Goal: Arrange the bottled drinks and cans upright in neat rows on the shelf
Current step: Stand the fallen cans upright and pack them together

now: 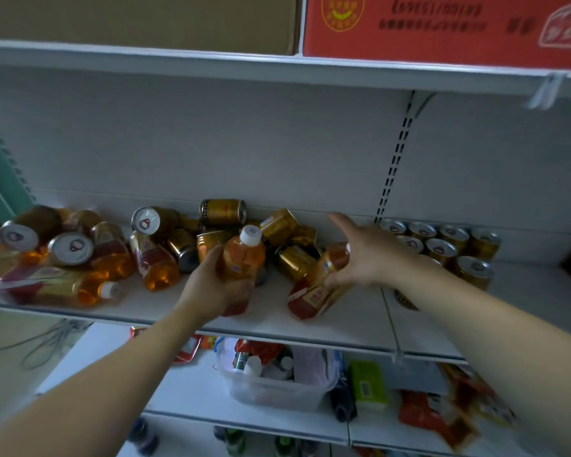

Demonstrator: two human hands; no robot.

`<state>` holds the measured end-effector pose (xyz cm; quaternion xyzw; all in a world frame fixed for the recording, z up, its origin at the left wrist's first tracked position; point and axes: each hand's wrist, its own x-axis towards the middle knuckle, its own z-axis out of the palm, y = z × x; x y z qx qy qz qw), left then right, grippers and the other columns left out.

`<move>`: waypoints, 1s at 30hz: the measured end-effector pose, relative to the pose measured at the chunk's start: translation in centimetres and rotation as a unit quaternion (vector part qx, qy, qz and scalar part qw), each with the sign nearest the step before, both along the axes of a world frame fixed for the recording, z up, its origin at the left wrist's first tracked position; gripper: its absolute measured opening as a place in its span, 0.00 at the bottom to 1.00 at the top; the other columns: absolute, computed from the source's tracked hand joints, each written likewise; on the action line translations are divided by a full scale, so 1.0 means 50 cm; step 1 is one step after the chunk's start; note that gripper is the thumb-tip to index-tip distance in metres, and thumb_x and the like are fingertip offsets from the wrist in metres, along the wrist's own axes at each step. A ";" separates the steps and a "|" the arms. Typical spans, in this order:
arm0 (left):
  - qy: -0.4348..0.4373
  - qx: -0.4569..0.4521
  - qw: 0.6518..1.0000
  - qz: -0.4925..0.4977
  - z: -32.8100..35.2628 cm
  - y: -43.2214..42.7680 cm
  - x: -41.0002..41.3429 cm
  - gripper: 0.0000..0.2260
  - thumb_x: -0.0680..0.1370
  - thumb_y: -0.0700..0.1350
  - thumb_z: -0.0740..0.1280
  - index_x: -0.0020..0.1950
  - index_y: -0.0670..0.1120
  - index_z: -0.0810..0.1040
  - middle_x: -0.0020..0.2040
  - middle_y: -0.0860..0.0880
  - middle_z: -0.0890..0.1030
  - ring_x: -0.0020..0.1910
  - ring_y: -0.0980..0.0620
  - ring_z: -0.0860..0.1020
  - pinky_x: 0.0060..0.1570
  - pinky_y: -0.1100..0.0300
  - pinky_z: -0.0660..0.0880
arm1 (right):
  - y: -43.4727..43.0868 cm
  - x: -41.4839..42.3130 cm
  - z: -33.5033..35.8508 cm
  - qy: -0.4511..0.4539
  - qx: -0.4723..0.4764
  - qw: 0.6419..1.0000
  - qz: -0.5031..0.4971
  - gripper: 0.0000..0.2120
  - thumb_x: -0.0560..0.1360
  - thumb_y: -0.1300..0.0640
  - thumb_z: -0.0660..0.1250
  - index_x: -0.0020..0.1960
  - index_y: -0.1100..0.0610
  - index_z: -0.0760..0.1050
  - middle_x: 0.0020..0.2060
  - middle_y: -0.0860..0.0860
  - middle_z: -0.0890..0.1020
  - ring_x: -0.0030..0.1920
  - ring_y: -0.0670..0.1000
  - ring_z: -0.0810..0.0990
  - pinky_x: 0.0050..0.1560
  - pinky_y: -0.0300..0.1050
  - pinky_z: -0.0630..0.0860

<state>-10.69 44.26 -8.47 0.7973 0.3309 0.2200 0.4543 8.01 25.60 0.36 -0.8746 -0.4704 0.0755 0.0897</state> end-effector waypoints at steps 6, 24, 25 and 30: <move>-0.065 -0.106 0.991 0.046 -0.027 0.001 0.004 0.30 0.72 0.41 0.73 0.70 0.51 0.62 0.54 0.50 0.77 0.55 0.48 0.76 0.59 0.48 0.73 | 0.032 -0.032 -0.094 0.236 0.274 0.931 -0.054 0.44 0.63 0.54 0.81 0.72 0.46 0.60 0.57 0.44 0.74 0.61 0.50 0.75 0.49 0.33 0.69; -0.017 -0.081 0.995 -0.055 -0.025 -0.063 0.053 0.26 0.67 0.42 0.76 0.58 0.55 0.67 0.51 0.55 0.79 0.53 0.51 0.78 0.52 0.56 0.74 | -0.001 -0.072 -0.179 0.253 0.368 0.884 -0.142 0.43 0.67 0.54 0.78 0.73 0.47 0.55 0.61 0.45 0.72 0.61 0.47 0.72 0.61 0.45 0.69; -0.019 -0.083 0.994 -0.064 -0.024 -0.070 0.062 0.26 0.66 0.43 0.77 0.59 0.53 0.69 0.52 0.53 0.80 0.54 0.51 0.78 0.55 0.54 0.75 | -0.016 -0.069 -0.174 0.253 0.370 0.879 -0.160 0.43 0.66 0.53 0.78 0.72 0.47 0.56 0.61 0.45 0.73 0.60 0.47 0.73 0.62 0.46 0.69; -0.053 -0.093 0.984 -0.146 0.013 -0.159 0.127 0.26 0.68 0.37 0.76 0.60 0.50 0.68 0.47 0.56 0.78 0.44 0.63 0.77 0.43 0.71 0.72 | -0.134 -0.045 -0.137 0.209 0.398 0.861 -0.238 0.31 0.66 0.52 0.79 0.60 0.42 0.64 0.49 0.40 0.77 0.53 0.47 0.77 0.53 0.42 0.70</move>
